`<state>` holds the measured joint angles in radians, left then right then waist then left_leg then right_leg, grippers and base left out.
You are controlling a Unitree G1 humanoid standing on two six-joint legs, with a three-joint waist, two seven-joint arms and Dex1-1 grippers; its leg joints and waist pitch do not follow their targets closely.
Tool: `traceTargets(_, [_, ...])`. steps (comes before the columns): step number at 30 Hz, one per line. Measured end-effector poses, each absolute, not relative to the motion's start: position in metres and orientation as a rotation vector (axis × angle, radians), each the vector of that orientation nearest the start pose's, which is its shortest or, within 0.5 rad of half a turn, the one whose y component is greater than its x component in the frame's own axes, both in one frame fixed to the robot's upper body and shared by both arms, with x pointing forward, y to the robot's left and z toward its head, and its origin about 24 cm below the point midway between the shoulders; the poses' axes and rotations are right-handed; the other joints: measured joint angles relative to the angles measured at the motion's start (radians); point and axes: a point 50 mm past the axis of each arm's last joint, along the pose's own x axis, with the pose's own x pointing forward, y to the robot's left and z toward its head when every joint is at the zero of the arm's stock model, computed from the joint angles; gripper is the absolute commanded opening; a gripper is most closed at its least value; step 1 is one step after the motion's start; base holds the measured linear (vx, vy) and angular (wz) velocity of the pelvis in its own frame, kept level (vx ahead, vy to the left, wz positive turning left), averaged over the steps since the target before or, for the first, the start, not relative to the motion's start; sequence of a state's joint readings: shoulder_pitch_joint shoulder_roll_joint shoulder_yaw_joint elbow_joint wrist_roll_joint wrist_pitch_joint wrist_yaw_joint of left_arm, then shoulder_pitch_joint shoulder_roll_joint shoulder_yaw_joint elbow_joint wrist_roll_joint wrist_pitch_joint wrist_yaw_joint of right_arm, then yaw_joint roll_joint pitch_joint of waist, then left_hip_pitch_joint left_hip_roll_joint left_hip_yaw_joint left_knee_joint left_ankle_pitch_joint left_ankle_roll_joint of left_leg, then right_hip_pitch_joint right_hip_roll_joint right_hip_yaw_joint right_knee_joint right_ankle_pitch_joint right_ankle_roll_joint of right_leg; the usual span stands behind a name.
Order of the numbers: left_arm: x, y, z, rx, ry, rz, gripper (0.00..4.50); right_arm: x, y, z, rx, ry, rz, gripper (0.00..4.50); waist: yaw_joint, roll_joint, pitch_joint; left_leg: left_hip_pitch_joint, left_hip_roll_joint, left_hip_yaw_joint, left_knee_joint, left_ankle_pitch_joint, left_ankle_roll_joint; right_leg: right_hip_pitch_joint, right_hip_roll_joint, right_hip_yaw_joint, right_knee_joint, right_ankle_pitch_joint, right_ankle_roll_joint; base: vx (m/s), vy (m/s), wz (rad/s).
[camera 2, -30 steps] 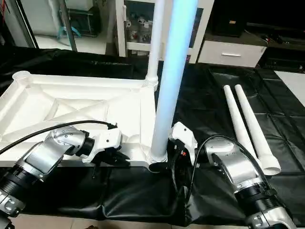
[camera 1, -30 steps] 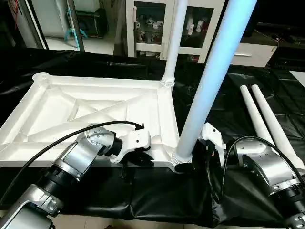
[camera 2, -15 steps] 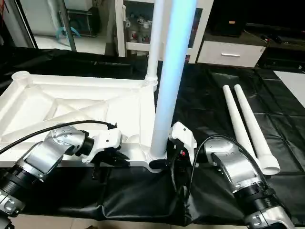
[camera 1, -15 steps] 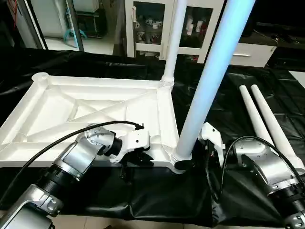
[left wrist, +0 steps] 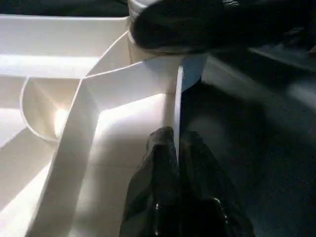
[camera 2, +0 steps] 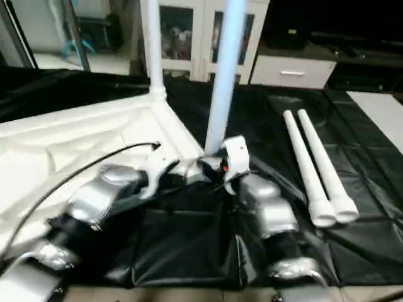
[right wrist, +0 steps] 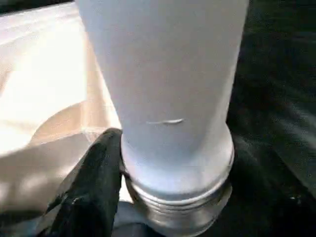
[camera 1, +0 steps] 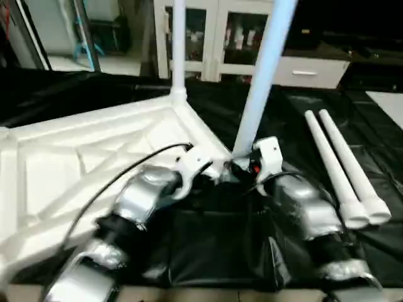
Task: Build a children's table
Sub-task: Rotate leg to tighten
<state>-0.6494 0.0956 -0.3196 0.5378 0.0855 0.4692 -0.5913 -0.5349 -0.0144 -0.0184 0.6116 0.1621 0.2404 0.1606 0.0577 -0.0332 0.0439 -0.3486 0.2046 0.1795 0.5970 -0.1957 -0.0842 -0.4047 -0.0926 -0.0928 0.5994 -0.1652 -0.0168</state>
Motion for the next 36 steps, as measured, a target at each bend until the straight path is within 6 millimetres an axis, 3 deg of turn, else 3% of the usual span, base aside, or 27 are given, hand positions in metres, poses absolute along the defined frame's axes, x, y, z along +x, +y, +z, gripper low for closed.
traceTargets(8, [0.334,0.054,0.049,0.381,0.471,-0.834,0.00,0.342,-0.101,0.031,0.138,0.298,0.226,2.72,0.003,0.002,-0.001,-0.001,0.000,0.000,-0.002,0.000,0.000,0.000,0.000,0.001,0.000,0.000,0.001,0.000,0.000,0.00])
traceTargets(9, [0.335,0.054,0.049,0.381,0.470,-0.834,0.00,0.342,-0.101,0.031,0.139,0.293,0.228,3.28,0.003,0.002,0.000,-0.001,0.000,0.000,-0.003,0.000,0.000,0.000,0.000,0.001,0.000,0.000,0.001,0.000,0.000,0.00])
traceTargets(11, [0.335,0.056,0.050,0.390,0.463,-0.830,0.00,0.342,-0.101,0.031,0.141,0.280,0.248,3.44,0.002,0.003,0.000,-0.002,0.000,0.000,-0.003,0.000,0.000,0.000,0.000,0.001,0.000,0.000,0.001,0.000,0.000,0.00])
traceTargets(15, [0.343,0.070,0.051,0.420,0.442,-0.771,0.00,0.338,-0.090,0.034,0.127,0.238,0.353,3.84,-0.016,0.002,0.000,-0.005,0.000,-0.003,-0.004,0.000,0.000,-0.001,0.001,-0.001,-0.001,0.000,0.002,0.000,0.000,0.00])
traceTargets(18, [0.342,0.075,0.052,0.441,0.434,-0.800,0.00,0.337,-0.101,0.037,0.095,0.221,0.392,4.08,-0.011,0.002,0.000,-0.004,0.000,-0.003,-0.007,0.000,0.000,-0.003,0.001,-0.002,-0.003,0.000,0.002,0.000,0.000,0.00])
traceTargets(22, [0.335,0.086,0.054,0.463,0.435,-0.898,0.00,0.337,-0.124,0.059,0.014,0.163,0.536,4.44,-0.001,0.003,0.001,-0.005,0.000,-0.002,-0.011,0.000,0.001,-0.004,0.001,-0.002,-0.003,0.001,-0.001,0.000,0.000,0.00])
traceTargets(25, [0.326,0.096,0.055,0.487,0.441,-1.022,0.00,0.326,-0.142,0.073,-0.100,0.156,0.741,4.44,0.007,0.003,0.000,-0.003,0.000,-0.002,-0.013,0.000,0.002,-0.003,0.001,-0.002,-0.004,-0.001,0.000,0.000,0.000,0.00])
traceTargets(31, [0.304,0.125,0.057,0.515,0.486,-1.277,0.00,0.295,-0.175,0.062,-0.223,0.343,1.015,4.44,0.014,0.003,0.000,-0.001,0.001,-0.001,-0.012,-0.002,0.002,-0.002,0.001,-0.002,-0.003,-0.001,0.000,0.000,0.000,0.00])
traceTargets(36, [0.294,0.126,0.058,0.539,0.526,-1.399,0.00,0.285,-0.172,0.059,-0.246,0.403,1.152,4.44,0.028,0.003,0.000,0.000,0.001,0.000,-0.010,-0.001,0.001,0.000,0.001,-0.001,-0.003,-0.001,0.000,0.000,0.000,0.00])
